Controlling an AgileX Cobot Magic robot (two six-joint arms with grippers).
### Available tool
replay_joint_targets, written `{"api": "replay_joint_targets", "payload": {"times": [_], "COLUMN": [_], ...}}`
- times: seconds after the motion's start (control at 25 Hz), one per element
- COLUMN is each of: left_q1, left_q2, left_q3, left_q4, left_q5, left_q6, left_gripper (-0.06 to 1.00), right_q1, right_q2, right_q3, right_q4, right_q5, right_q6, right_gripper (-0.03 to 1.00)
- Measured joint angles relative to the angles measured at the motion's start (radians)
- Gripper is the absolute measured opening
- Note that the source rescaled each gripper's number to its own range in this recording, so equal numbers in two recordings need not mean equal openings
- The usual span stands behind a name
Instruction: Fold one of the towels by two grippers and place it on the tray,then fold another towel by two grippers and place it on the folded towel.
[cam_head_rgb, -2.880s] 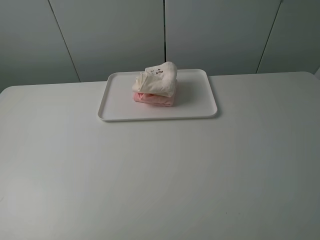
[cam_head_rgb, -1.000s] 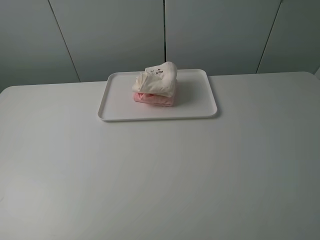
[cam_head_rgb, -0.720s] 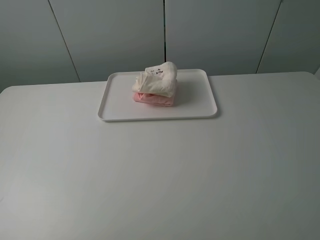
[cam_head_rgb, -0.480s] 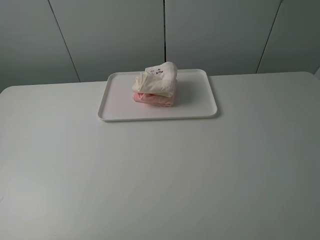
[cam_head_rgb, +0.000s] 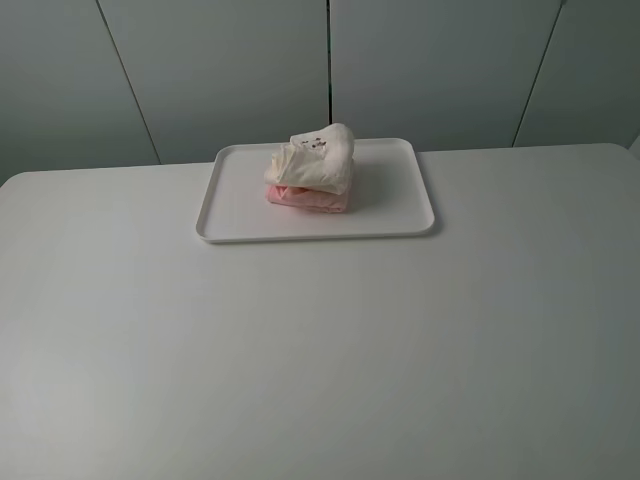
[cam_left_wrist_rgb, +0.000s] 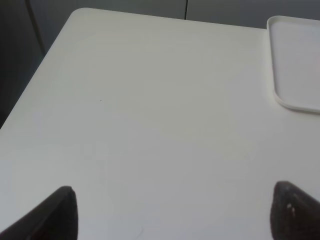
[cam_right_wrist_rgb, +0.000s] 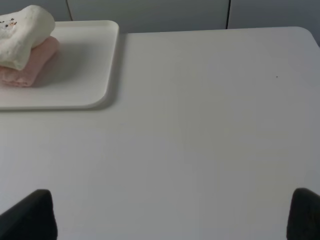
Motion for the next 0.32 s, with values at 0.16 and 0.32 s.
{"api": "replay_joint_targets", "payload": {"times": [0.16,0.32], "left_q1": [0.0,0.0], "left_q2": [0.0,0.0], "left_q3": [0.0,0.0], "left_q4": [0.0,0.0], "left_q5": [0.0,0.0], "left_q6": [0.0,0.0], "left_gripper": [0.99,0.99], "right_q1": [0.0,0.0], "right_q2": [0.0,0.0], "right_q3": [0.0,0.0], "right_q4": [0.0,0.0], "right_q5": [0.0,0.0], "right_q6": [0.0,0.0], "right_gripper": [1.0,1.0]}}
